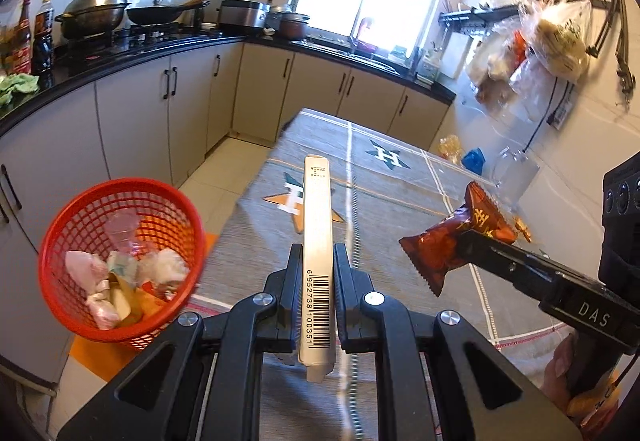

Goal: Collect trash

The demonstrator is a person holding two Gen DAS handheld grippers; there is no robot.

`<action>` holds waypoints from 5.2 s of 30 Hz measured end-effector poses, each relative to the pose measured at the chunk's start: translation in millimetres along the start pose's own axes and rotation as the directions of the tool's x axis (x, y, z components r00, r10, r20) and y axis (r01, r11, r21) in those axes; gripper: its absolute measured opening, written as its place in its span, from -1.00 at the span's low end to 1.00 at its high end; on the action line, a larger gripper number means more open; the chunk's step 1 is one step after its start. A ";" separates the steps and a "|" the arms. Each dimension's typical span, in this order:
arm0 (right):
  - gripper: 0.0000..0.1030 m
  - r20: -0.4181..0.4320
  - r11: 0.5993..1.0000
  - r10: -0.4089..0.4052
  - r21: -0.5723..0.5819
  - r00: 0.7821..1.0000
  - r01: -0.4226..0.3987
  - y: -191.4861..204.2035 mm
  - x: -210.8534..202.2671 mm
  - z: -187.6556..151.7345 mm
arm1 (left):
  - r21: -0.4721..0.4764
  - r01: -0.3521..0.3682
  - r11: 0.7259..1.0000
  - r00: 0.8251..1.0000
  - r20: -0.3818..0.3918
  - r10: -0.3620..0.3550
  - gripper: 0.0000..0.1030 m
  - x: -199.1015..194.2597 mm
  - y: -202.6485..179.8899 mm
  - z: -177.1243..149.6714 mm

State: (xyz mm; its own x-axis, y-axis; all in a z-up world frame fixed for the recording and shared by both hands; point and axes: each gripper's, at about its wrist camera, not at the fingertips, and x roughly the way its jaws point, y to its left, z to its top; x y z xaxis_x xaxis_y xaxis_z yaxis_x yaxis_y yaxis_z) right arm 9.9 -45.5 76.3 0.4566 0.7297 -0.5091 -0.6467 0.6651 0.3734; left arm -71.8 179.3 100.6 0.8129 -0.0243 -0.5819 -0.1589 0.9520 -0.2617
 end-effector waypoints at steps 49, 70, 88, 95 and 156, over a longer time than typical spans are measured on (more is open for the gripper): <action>-0.44 -0.193 0.983 0.032 -0.174 0.981 -0.066 138.3 144.4 12.3 | -0.246 -0.124 0.961 0.991 0.024 0.134 -0.75 -15.0 170.0 -6.3; -0.44 -0.262 0.988 -0.024 -0.153 0.965 -0.017 132.0 192.9 1.2 | -0.223 -0.112 0.968 0.994 -0.006 0.114 -0.75 3.2 173.5 -12.8; -0.41 -0.288 0.993 -0.033 -0.120 0.957 -0.002 123.8 208.4 -0.4 | -0.203 -0.113 0.973 0.994 -0.025 0.111 -0.75 14.3 172.3 -15.6; -0.41 -0.292 0.993 -0.031 -0.114 0.956 -0.003 122.6 210.8 -0.3 | -0.196 -0.114 0.974 0.993 -0.030 0.110 -0.75 17.8 172.1 -16.3; 0.75 -0.152 0.984 -0.147 -0.121 0.977 0.129 117.3 182.7 14.1 | -0.199 -0.386 0.901 0.917 0.024 0.398 0.70 3.9 179.7 -18.4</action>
State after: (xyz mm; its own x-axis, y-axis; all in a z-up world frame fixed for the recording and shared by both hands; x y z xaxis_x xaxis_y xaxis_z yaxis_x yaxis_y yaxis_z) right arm 26.1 168.1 38.0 0.4487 0.5913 -0.6702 -0.6514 0.7298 0.2078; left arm -107.5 344.6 37.1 0.6956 0.3645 -0.6192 -0.5685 0.8061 -0.1641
